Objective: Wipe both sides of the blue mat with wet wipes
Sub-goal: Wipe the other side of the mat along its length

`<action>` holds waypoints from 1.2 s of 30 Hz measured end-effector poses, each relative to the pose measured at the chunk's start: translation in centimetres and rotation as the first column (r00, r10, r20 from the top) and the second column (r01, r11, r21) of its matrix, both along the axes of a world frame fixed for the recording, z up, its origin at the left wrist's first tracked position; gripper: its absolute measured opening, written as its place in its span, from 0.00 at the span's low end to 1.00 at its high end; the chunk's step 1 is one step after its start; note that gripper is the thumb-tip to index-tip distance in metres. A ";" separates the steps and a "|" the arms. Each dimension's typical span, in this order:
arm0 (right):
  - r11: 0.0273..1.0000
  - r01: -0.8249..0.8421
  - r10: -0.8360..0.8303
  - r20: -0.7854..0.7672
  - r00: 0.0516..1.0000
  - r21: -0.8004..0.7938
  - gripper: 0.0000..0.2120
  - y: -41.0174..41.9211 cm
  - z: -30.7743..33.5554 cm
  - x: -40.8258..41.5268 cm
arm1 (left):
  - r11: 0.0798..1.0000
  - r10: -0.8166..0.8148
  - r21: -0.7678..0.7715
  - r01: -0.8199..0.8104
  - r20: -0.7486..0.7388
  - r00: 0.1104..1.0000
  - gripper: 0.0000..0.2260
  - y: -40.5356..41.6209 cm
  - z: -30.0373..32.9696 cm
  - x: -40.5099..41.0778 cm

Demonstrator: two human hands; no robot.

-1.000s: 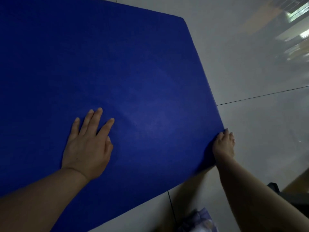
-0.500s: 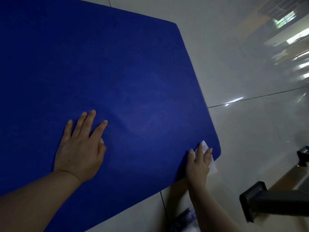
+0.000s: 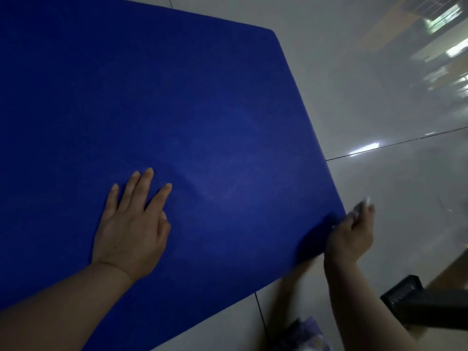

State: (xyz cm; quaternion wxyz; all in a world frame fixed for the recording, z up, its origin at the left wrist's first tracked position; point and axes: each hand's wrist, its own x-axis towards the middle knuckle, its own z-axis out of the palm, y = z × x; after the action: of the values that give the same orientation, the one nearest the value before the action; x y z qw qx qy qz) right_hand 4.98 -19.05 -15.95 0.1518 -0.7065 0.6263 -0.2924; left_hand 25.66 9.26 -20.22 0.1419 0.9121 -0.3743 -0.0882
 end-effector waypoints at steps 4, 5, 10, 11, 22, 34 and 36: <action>0.875 -0.223 0.398 -0.375 0.837 0.430 0.29 1.8 -1.5 0.6 | 1.000 -0.008 0.002 0.008 -0.008 1.000 0.25 0.1 -0.2 -0.1; 0.878 -0.196 0.391 -0.418 0.820 0.437 0.30 2.6 -2.2 0.0 | 1.000 -0.009 0.001 0.009 -0.015 1.000 0.25 0.2 -0.2 -0.1; 0.905 0.182 -0.097 -0.231 0.968 0.383 0.29 4.7 -3.1 0.5 | 1.000 -0.007 0.005 0.008 -0.060 0.998 0.26 0.0 0.2 0.0; 0.893 0.235 -0.154 -0.229 0.961 0.383 0.29 4.4 -3.1 1.2 | 1.000 -0.013 -0.002 0.013 -0.066 0.998 0.26 -0.2 0.3 0.1; 0.929 0.228 -0.073 -0.458 0.886 0.293 0.28 -3.0 -3.2 1.0 | 0.977 -0.154 -0.146 0.157 0.036 0.987 0.23 -12.3 1.9 8.4; 0.984 0.053 0.010 -0.348 0.937 0.172 0.21 -8.0 -3.1 7.2 | 0.979 -0.202 -0.026 0.203 0.028 0.979 0.27 -14.3 0.1 11.3; 0.979 0.018 0.051 -0.327 0.944 0.205 0.22 -8.6 -2.7 9.6 | 0.979 -0.205 -0.010 0.206 0.020 0.978 0.28 -14.3 -0.1 11.4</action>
State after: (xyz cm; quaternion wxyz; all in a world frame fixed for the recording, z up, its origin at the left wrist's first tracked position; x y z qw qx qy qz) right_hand 14.63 -27.65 -18.68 0.1192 -0.7313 0.6637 -0.1023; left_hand 37.06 -5.08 -20.32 0.1340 0.8685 -0.4684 -0.0915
